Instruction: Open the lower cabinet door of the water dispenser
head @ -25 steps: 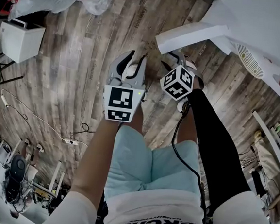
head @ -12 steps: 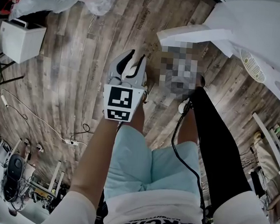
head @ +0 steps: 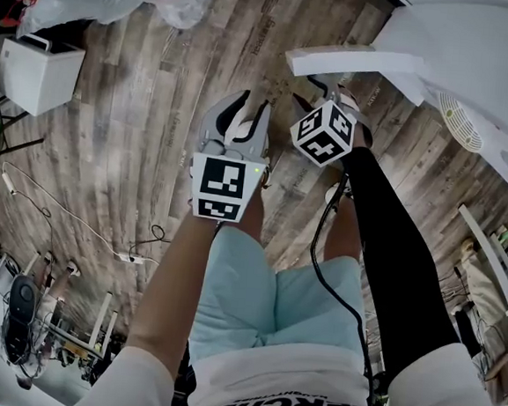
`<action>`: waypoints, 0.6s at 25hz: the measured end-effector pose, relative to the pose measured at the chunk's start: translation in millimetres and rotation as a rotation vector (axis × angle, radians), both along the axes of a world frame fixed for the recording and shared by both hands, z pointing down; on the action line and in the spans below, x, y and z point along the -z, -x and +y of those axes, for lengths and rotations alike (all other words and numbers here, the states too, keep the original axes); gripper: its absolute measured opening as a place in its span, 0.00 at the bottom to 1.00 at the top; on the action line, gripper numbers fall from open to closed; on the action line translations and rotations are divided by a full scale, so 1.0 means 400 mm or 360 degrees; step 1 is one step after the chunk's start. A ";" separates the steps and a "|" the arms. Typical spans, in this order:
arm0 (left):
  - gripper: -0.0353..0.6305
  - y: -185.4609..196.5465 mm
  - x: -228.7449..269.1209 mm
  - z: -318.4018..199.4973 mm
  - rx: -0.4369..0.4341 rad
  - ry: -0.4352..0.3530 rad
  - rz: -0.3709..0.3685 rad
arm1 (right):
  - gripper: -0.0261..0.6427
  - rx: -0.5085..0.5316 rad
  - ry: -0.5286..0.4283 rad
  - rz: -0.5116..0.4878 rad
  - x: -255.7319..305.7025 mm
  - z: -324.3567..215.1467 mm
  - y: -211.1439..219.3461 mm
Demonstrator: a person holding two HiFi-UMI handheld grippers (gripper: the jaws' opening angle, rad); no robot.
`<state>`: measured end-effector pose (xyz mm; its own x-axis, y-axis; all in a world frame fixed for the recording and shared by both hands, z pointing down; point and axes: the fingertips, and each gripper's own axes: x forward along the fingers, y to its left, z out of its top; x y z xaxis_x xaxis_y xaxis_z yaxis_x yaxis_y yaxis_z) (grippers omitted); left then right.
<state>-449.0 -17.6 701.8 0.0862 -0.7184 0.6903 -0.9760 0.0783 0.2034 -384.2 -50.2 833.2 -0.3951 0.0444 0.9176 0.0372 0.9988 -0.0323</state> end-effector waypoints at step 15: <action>0.25 0.011 0.002 0.007 0.0008 -0.0002 0.0003 | 0.30 0.0005 0.0019 0.0015 0.002 0.014 -0.007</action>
<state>-453.4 -14.8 701.1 0.0840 -0.7197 0.6892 -0.9752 0.0826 0.2052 -381.4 -44.6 832.2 -0.3865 0.0566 0.9205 0.0399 0.9982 -0.0446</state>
